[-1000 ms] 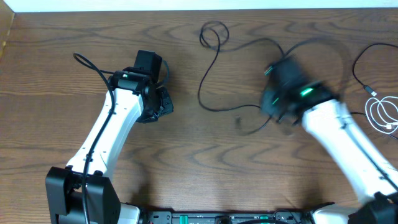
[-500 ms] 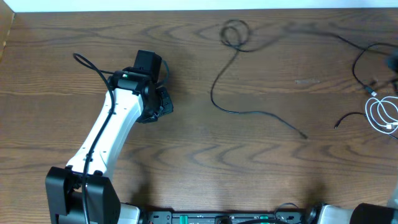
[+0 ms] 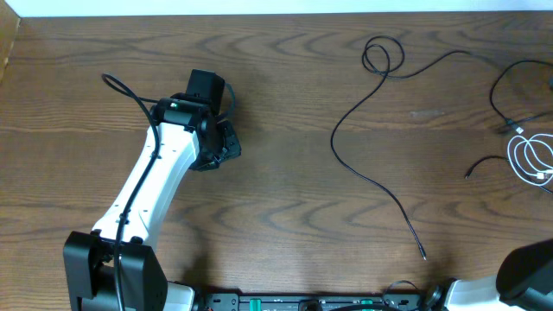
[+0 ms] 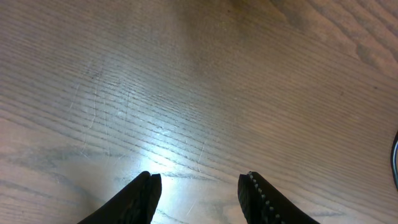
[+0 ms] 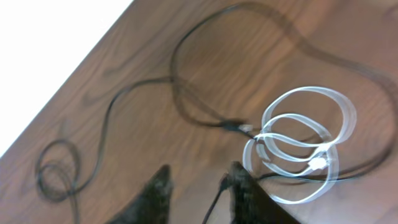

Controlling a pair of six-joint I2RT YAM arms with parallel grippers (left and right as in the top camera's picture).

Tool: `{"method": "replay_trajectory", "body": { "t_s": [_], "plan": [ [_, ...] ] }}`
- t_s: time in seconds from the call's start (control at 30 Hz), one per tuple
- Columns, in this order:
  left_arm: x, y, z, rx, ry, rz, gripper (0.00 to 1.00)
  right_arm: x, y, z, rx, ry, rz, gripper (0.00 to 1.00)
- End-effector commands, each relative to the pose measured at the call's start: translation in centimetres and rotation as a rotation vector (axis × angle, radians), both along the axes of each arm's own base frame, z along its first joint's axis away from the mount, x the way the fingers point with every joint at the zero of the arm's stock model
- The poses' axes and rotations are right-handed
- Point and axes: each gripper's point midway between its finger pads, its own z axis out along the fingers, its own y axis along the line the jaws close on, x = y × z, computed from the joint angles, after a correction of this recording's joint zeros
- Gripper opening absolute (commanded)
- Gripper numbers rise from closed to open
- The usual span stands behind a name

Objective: Untangle cables

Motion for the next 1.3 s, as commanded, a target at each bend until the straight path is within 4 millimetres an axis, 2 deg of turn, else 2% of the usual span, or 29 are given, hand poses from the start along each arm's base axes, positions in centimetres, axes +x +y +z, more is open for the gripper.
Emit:
{"method": "replay_trajectory", "body": {
  "t_s": [0.0, 0.07, 0.2, 0.3, 0.37, 0.4, 0.47, 0.57, 0.63, 0.73, 0.8, 0.9, 1.1, 1.27],
  "plan": [
    [0.1, 0.2, 0.2, 0.014, -0.005, -0.012, 0.46, 3.2, 5.4, -1.7, 0.103, -0.007, 0.258, 0.48],
    [0.1, 0.2, 0.2, 0.014, -0.005, -0.012, 0.46, 4.5, 8.0, -2.9, 0.139, 0.004, 0.34, 0.68],
    [0.1, 0.2, 0.2, 0.014, -0.005, -0.012, 0.46, 7.0, 14.8, -5.2, 0.151, 0.029, 0.586, 0.69],
    [0.1, 0.2, 0.2, 0.014, -0.005, -0.012, 0.46, 7.8, 19.8, -7.4, 0.102, 0.081, 0.775, 0.72],
    [0.1, 0.2, 0.2, 0.013, -0.005, -0.012, 0.46, 8.1, 21.9, -8.0, 0.037, 0.111, 0.851, 0.85],
    [0.1, 0.2, 0.2, 0.013, -0.005, -0.012, 0.46, 8.5, 22.8, -7.7, -0.033, 0.133, 0.87, 0.93],
    [0.1, 0.2, 0.2, 0.013, -0.005, -0.012, 0.46, 9.0, 23.6, -6.5, -0.117, 0.151, 0.889, 0.99],
    [0.1, 0.2, 0.2, 0.013, -0.005, -0.012, 0.46, 10.1, 24.7, -3.6, -0.21, 0.162, 0.91, 0.99],
    [0.1, 0.2, 0.2, 0.013, -0.005, -0.012, 0.46, 10.8, 25.2, -2.3, -0.236, 0.173, 0.915, 0.99],
    [0.0, 0.2, 0.2, 0.013, -0.002, -0.012, 0.46, 12.6, 25.9, -2.2, -0.24, 0.171, 0.927, 0.99],
    [-0.1, 0.2, 0.2, 0.014, 0.002, -0.012, 0.46, 13.8, 26.0, -3.3, -0.225, 0.169, 0.908, 0.99],
    [-0.2, 0.2, 0.1, 0.015, 0.005, -0.012, 0.46, 16.4, 26.3, -6.6, -0.199, 0.151, 0.911, 0.99],
    [-0.1, 0.2, 0.1, 0.015, 0.004, -0.012, 0.46, 20.0, 26.6, -12.2, -0.214, 0.139, 0.913, 0.99],
    [-0.1, 0.2, 0.1, 0.015, 0.004, -0.012, 0.46, 20.4, 26.5, -17.9, -0.184, 0.21, 0.899, 0.99]
  ]
}}
